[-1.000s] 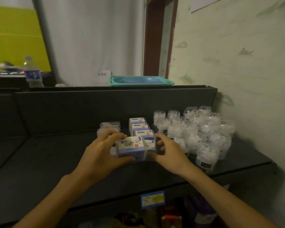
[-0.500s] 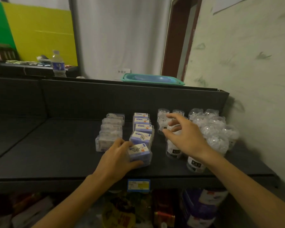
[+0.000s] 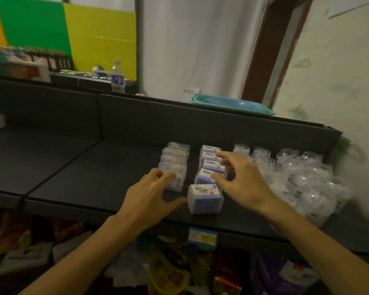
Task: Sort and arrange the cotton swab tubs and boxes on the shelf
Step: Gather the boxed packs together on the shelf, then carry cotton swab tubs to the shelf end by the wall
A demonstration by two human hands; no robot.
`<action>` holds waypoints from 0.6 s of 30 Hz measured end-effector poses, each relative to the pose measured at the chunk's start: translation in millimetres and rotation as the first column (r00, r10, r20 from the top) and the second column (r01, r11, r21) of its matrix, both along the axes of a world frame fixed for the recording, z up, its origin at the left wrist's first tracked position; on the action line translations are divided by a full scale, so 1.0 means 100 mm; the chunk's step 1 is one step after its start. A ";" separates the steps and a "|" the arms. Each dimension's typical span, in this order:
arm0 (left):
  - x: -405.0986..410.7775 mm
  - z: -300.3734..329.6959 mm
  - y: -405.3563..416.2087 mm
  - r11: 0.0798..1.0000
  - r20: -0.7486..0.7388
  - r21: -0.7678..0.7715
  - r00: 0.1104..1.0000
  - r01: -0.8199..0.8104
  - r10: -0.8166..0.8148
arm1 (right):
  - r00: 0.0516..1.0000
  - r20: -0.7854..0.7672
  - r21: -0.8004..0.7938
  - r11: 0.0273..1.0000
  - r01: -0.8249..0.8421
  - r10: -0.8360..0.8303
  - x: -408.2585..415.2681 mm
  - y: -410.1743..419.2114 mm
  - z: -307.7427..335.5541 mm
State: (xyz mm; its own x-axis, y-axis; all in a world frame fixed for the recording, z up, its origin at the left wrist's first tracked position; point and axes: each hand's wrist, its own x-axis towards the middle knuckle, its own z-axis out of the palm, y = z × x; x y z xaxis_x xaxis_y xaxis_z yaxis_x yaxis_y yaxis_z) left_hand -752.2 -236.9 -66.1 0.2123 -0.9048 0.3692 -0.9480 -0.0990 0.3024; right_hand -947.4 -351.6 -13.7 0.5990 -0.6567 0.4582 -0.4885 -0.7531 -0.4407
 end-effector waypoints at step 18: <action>2.54 0.53 2.00 0.942 0.151 -0.058 0.930 -0.331 0.336 | 0.946 -0.244 -0.222 0.937 -0.268 0.213 2.74 1.26 0.20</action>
